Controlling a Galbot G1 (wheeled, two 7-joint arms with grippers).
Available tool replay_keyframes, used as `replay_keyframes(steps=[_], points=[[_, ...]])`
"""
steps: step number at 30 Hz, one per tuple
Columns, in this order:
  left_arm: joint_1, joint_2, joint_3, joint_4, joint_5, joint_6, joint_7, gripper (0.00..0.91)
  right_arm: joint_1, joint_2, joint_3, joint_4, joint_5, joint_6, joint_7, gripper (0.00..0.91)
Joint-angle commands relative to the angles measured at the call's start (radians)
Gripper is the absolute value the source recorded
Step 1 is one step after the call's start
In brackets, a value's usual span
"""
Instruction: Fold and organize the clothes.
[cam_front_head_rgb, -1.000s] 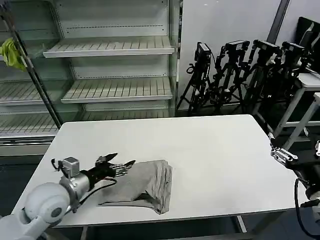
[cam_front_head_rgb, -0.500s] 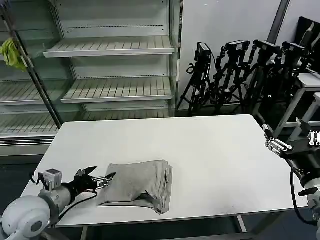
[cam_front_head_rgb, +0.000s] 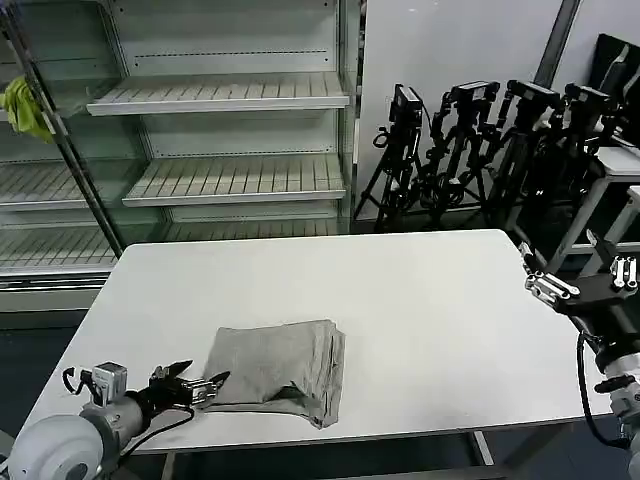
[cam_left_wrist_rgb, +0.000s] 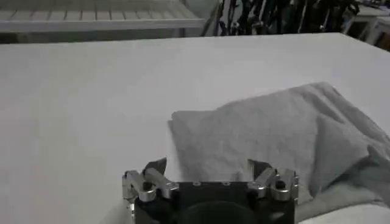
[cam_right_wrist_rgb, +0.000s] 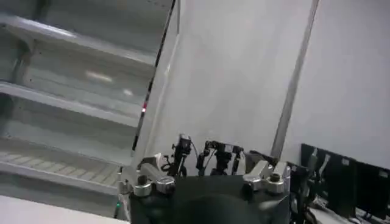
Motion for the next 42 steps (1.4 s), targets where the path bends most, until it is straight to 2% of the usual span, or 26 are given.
replay_keyframes(steps=[1, 16, 18, 21, 23, 25, 27, 42], points=[[-0.015, -0.019, 0.018, 0.046, 0.022, -0.002, 0.016, 0.907, -0.010, 0.002, 0.005, 0.008, 0.000, 0.002, 0.000, 0.907], [-0.085, -0.027, 0.073, 0.085, 0.038, -0.005, 0.048, 0.907, -0.009, 0.008, -0.006, 0.007, -0.014, 0.000, 0.000, 0.907], [-0.087, -0.031, 0.082, 0.084, 0.047, -0.005, 0.052, 0.816, -0.008, 0.007, -0.006, 0.008, -0.013, 0.000, 0.001, 0.907], [-0.088, -0.039, 0.084, 0.082, 0.046, -0.004, 0.054, 0.403, -0.007, 0.007, -0.006, 0.011, -0.013, -0.001, 0.002, 0.907], [-0.085, -0.038, 0.083, 0.082, 0.048, -0.005, 0.056, 0.212, -0.008, 0.008, -0.008, 0.010, -0.014, -0.001, 0.002, 0.907], [-0.083, -0.037, 0.080, 0.082, 0.048, -0.005, 0.059, 0.111, -0.008, 0.009, -0.012, 0.012, -0.018, -0.002, 0.002, 0.907], [-0.083, -0.037, 0.079, 0.082, 0.048, -0.006, 0.061, 0.050, -0.008, 0.010, -0.015, 0.013, -0.020, -0.002, 0.002, 0.907], [-0.076, -0.041, 0.070, 0.069, 0.053, -0.011, 0.065, 0.050, -0.017, 0.010, -0.010, 0.022, -0.023, -0.002, 0.005, 0.907]])
